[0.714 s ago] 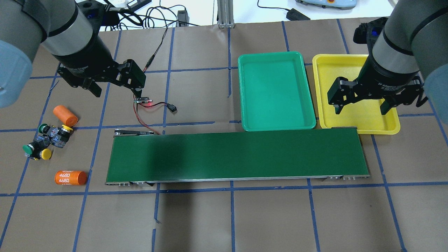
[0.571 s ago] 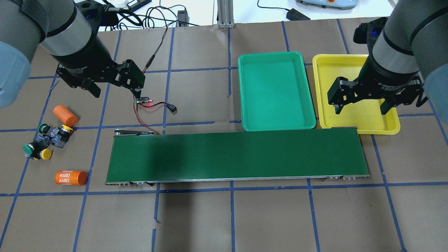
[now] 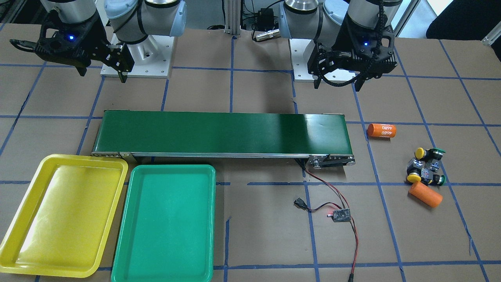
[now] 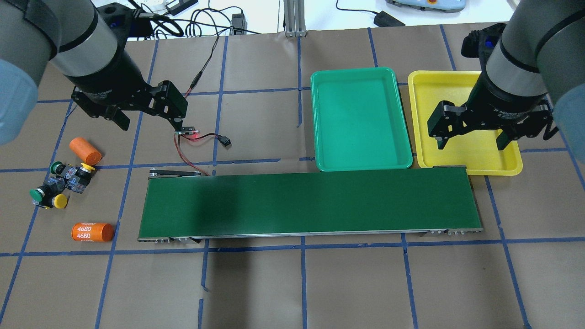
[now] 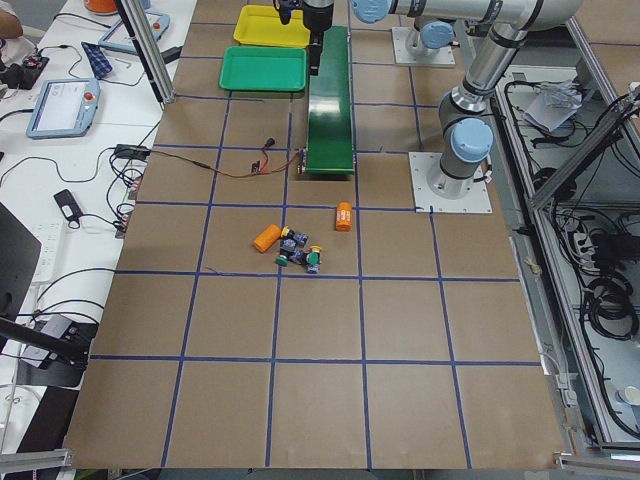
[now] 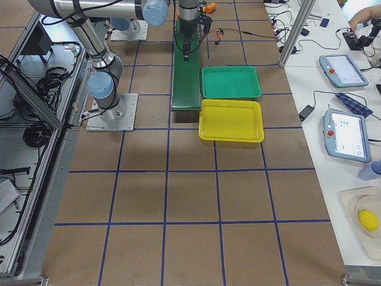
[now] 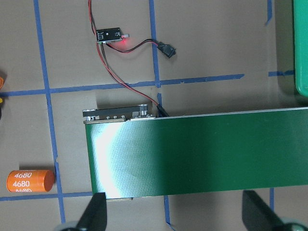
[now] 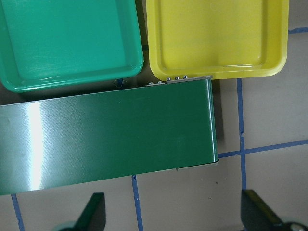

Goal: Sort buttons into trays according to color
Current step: 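Move the left gripper down to the pile of buttons and cylinders, then grasp a green push button from the pile with the left gripper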

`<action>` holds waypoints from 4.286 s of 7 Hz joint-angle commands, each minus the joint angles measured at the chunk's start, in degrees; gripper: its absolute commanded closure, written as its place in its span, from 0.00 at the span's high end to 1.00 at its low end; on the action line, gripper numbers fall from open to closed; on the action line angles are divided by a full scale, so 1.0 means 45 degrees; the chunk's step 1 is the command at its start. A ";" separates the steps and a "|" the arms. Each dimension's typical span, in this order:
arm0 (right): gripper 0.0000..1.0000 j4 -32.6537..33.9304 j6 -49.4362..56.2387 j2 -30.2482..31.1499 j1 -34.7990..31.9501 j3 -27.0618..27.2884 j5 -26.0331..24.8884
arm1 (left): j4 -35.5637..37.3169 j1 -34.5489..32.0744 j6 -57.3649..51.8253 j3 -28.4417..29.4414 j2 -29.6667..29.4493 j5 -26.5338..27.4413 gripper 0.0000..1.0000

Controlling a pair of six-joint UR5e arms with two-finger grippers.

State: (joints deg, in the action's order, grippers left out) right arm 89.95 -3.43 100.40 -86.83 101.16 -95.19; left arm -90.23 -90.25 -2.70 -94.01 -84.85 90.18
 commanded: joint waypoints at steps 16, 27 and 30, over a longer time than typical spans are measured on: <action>1.00 -0.0008 0.0000 -0.0007 0.0000 0.0001 0.0000 | 0.8843 0.9912 -1.5463 -0.2997 -0.5653 -0.0040 1.00; 1.00 0.0031 -0.0019 0.0032 0.0000 -0.0038 -0.0527 | 0.7652 1.0388 -1.5864 -0.2919 -0.5735 0.0390 0.08; 1.00 0.0345 0.0039 -0.0007 -0.0020 0.0020 -0.0312 | 0.6309 0.8930 -1.5884 -0.2840 -0.4237 0.0294 0.01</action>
State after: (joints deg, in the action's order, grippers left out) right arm 91.41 -3.32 100.36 -86.87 101.08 -96.76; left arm -58.79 -46.73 -74.09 -106.92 -106.94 91.86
